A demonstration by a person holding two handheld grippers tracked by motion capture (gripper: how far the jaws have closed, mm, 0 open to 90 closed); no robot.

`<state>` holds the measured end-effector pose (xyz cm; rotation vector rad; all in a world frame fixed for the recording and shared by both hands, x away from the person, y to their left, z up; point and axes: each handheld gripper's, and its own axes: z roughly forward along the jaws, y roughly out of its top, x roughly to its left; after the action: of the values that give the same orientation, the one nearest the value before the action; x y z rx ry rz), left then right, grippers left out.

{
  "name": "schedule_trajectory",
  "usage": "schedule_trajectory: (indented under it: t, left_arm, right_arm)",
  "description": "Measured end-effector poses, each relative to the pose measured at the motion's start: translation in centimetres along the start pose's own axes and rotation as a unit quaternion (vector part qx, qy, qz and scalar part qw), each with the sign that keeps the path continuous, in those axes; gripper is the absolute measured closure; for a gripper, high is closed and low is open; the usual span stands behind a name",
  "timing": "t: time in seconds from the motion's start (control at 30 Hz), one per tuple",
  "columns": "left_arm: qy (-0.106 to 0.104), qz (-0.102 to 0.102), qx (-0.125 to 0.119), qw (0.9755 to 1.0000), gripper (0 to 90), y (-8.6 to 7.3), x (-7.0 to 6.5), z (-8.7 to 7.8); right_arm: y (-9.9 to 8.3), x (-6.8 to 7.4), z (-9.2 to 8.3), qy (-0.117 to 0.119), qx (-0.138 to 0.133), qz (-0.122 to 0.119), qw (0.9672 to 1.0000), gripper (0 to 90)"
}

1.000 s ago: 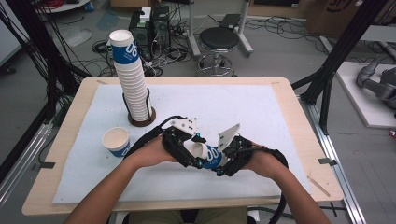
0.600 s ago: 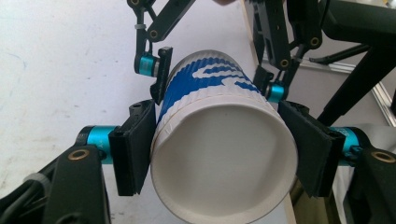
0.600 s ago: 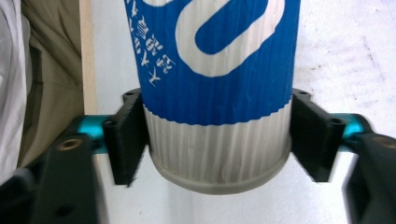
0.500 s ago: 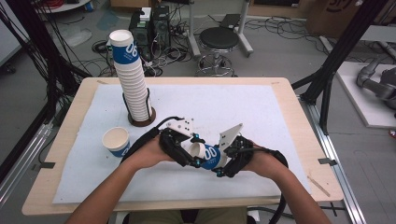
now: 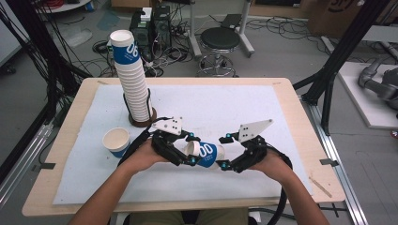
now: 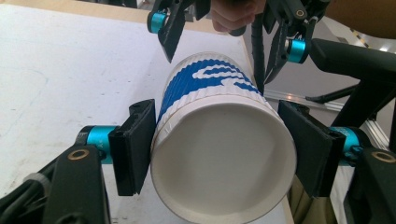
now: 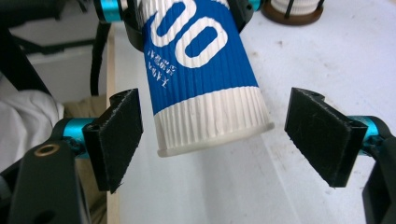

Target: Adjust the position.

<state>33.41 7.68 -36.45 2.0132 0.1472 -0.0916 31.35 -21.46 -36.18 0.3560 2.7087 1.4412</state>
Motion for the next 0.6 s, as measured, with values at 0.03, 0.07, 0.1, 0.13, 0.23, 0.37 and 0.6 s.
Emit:
schedule_trajectory:
  t: [0.03,0.07,0.1,0.13,0.23,0.37,0.6]
  left_arm:
    - [0.000,-0.002,-0.006,1.0000,30.5,-0.1,0.0,0.0]
    - [0.002,0.000,-0.010,0.9999,30.5,-0.1,0.0,-0.2]
    - [0.003,0.002,-0.016,0.9999,30.5,-0.1,0.0,-0.3]
    - [0.003,0.001,-0.022,0.9997,30.5,-0.1,0.0,-0.4]
    - [0.008,0.003,-0.038,0.9992,30.5,-0.2,0.0,-0.8]
    - [0.012,0.003,-0.052,0.9986,30.5,-0.5,0.0,-1.0]
    - [0.018,0.000,-0.086,0.9961,30.5,-1.1,0.0,-1.3]
  right_arm:
    - [-0.1,0.0,-0.1,-0.003,-0.006,0.002,1.0000,19.7]
    - [-0.2,0.0,-0.1,-0.004,-0.009,0.003,0.9999,19.7]
    - [-0.4,0.0,-0.2,-0.008,-0.017,0.005,0.9998,19.7]
    - [-0.5,0.0,-0.3,-0.011,-0.025,0.006,0.9996,19.7]
    - [-0.9,0.0,-0.6,-0.017,-0.052,0.012,0.9984,19.7]
    - [-1.5,0.0,-1.1,-0.021,-0.093,0.020,0.9953,19.7]
    - [-2.8,0.1,-1.4,-0.029,-0.123,0.033,0.9914,19.7]
